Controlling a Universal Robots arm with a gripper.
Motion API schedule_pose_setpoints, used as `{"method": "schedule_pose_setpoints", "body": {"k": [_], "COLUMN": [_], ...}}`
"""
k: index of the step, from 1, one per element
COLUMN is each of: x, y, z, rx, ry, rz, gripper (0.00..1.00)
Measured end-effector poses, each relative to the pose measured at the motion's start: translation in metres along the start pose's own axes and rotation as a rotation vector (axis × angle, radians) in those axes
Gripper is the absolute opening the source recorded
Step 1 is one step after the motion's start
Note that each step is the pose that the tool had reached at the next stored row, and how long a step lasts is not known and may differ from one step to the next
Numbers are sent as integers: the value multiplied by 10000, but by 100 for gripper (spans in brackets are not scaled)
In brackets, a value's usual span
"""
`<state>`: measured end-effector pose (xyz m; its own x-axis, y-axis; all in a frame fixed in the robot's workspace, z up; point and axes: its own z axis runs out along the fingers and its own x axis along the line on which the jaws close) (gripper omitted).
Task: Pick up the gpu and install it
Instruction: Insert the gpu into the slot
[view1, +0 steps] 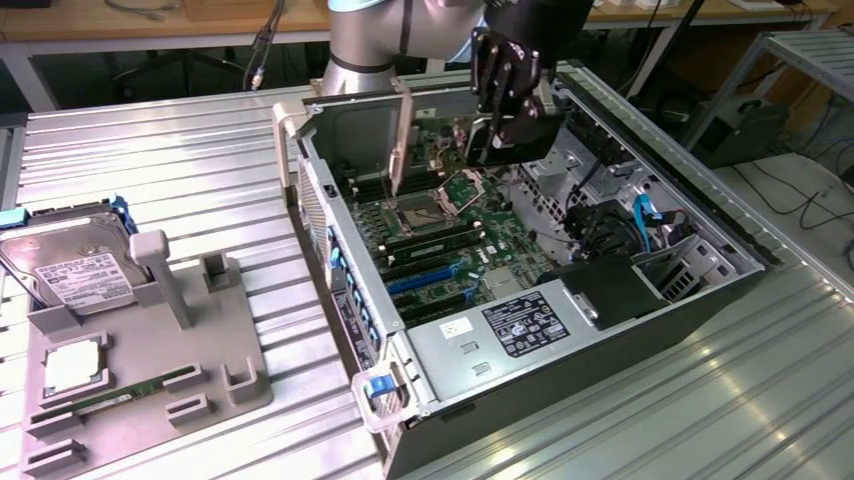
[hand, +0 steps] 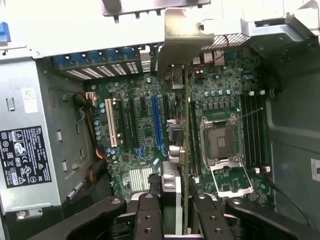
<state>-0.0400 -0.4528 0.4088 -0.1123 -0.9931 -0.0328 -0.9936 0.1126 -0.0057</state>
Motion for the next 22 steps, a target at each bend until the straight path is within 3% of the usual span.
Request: {"method": "schedule_pose_setpoints", "body": {"k": [9,22], "x": [0,2], "y": [-5,-5], "z": [10,17], "rx": [-24,-10], "ry": [-6,13], "rz": [-773,-782], "gripper": [28,28]}}
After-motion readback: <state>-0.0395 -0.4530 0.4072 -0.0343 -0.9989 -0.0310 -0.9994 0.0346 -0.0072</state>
